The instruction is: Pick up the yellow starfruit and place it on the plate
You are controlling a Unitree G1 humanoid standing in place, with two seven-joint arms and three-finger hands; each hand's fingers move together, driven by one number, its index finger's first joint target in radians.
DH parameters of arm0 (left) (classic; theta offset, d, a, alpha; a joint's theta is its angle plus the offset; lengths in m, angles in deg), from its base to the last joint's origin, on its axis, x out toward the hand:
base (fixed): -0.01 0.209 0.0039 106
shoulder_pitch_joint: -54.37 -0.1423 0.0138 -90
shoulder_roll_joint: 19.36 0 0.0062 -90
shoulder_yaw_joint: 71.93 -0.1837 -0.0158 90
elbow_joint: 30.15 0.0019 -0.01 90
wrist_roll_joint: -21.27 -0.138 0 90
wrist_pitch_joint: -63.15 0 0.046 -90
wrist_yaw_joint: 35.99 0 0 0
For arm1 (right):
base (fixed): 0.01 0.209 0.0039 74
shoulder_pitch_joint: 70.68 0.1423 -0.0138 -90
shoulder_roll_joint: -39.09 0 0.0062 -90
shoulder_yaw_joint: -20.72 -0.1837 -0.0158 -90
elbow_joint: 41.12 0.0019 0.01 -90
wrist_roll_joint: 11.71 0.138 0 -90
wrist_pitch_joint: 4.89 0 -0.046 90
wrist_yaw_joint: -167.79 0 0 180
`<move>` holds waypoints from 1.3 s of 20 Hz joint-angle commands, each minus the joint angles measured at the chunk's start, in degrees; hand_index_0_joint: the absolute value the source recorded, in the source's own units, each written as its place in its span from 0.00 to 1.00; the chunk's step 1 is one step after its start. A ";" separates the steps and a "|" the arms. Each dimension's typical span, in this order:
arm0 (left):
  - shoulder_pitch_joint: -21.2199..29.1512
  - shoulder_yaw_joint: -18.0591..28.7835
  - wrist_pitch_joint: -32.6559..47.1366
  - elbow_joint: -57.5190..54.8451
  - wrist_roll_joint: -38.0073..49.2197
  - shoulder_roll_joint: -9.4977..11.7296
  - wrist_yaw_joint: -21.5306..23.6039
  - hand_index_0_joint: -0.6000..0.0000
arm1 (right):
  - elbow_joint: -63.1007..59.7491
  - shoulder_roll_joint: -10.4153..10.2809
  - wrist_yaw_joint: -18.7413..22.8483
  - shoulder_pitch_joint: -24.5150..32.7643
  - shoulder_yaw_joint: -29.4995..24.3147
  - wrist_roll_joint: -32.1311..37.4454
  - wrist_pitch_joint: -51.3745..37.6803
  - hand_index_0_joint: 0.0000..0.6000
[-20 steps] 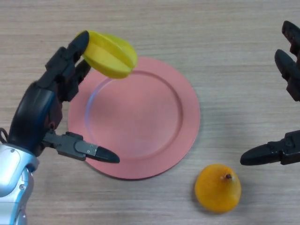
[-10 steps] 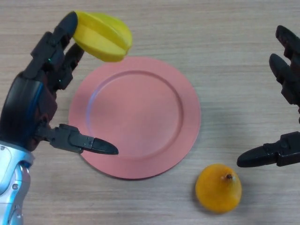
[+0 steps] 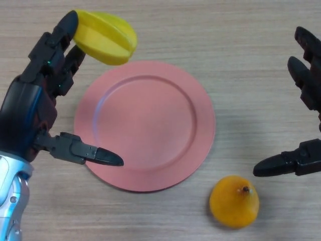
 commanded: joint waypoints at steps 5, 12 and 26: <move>2.95 4.57 6.65 -3.99 -0.66 2.95 2.96 1.00 | 3.03 0.95 2.20 1.35 -1.04 3.32 -6.78 0.00; 2.73 8.04 7.45 -6.25 12.12 4.09 1.93 1.00 | 2.80 0.97 1.92 1.70 -0.34 2.34 -5.44 0.00; -0.33 3.39 2.61 -13.84 32.46 1.88 -7.19 1.00 | 2.95 1.15 2.96 2.16 -1.03 2.89 -5.68 0.00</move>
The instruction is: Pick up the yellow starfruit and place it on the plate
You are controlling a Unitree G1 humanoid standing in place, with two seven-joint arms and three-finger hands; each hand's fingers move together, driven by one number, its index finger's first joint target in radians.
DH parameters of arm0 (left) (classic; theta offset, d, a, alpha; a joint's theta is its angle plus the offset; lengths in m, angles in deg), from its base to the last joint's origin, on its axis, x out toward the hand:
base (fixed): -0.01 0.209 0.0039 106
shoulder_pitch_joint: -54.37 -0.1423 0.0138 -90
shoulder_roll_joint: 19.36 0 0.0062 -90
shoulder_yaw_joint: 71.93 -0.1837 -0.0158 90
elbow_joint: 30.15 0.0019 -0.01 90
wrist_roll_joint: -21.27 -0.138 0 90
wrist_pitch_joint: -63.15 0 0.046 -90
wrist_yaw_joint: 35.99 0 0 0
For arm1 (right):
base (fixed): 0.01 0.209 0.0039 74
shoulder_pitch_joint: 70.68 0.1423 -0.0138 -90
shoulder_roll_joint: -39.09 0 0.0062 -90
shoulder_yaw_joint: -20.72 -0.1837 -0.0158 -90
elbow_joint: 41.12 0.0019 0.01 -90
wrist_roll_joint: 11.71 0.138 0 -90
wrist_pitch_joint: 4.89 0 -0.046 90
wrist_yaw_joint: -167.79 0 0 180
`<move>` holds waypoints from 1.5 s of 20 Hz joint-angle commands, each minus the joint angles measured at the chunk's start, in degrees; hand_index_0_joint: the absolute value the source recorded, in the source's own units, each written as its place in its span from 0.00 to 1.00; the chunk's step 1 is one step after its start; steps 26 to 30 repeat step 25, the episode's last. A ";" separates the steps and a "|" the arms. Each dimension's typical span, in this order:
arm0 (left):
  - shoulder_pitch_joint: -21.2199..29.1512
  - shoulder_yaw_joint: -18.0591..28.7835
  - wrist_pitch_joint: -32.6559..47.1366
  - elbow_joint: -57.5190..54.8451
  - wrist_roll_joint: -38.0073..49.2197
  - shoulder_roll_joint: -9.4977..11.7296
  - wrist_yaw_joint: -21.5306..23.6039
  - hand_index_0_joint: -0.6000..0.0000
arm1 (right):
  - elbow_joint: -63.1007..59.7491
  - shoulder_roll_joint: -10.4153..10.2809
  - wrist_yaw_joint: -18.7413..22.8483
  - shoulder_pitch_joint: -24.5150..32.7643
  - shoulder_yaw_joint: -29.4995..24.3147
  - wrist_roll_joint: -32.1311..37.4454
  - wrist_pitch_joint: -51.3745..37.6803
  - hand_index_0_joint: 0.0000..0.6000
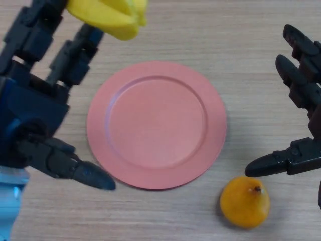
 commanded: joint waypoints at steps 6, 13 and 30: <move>3.24 1.33 -5.72 -1.00 12.25 3.18 -6.53 1.00 | 2.25 1.26 1.69 1.03 -4.27 1.31 -7.93 0.00; 2.32 1.57 -6.57 0.51 11.94 3.11 -9.43 1.00 | 1.15 1.51 1.07 1.19 -3.84 0.66 -8.40 0.00; 8.39 -0.25 4.89 14.32 -19.34 2.79 3.95 1.00 | -2.11 1.22 1.20 3.13 -2.08 -0.84 -10.76 0.00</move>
